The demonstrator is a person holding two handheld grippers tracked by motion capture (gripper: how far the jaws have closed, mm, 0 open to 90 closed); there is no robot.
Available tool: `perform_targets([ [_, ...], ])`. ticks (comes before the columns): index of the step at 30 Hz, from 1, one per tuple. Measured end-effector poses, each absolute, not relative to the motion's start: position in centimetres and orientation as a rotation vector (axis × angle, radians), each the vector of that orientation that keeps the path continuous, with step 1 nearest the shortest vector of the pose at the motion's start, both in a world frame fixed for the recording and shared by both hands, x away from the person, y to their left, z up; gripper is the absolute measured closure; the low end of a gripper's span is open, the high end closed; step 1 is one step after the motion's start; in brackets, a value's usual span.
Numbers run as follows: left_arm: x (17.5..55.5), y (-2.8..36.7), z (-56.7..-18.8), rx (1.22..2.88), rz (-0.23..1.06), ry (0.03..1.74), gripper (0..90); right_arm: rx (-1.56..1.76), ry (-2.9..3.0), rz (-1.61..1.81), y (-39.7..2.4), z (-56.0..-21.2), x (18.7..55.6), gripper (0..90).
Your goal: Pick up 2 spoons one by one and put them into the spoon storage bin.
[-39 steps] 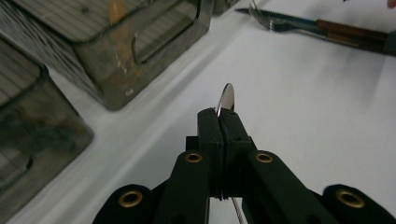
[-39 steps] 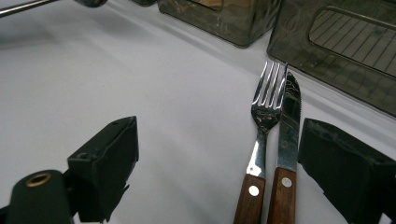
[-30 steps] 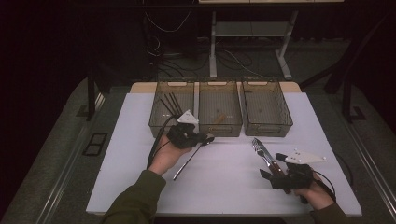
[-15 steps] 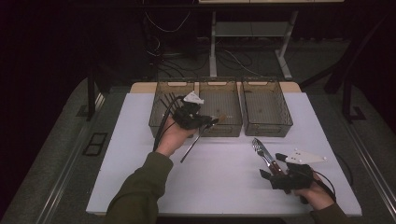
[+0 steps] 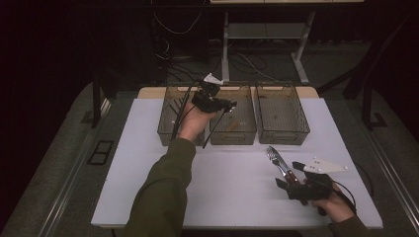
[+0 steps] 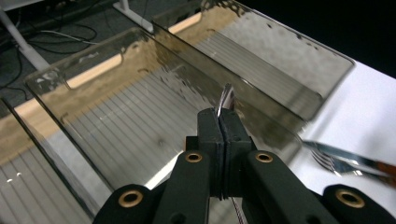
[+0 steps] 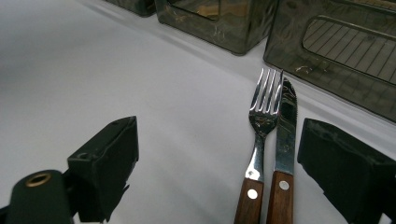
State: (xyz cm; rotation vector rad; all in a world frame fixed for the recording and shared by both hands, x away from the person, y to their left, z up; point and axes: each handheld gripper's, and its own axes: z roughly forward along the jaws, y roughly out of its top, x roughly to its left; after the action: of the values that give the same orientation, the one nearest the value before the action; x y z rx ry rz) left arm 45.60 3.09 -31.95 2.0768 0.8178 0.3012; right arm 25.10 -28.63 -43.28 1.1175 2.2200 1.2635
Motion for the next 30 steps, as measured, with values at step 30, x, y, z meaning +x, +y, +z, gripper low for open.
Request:
perform_targets([
  [30, 52.9, -0.2, -34.5, 2.108, 0.429, 0.878, 88.2, 1.114, 2.2, 1.281, -29.0, -43.2, 25.0, 12.7],
])
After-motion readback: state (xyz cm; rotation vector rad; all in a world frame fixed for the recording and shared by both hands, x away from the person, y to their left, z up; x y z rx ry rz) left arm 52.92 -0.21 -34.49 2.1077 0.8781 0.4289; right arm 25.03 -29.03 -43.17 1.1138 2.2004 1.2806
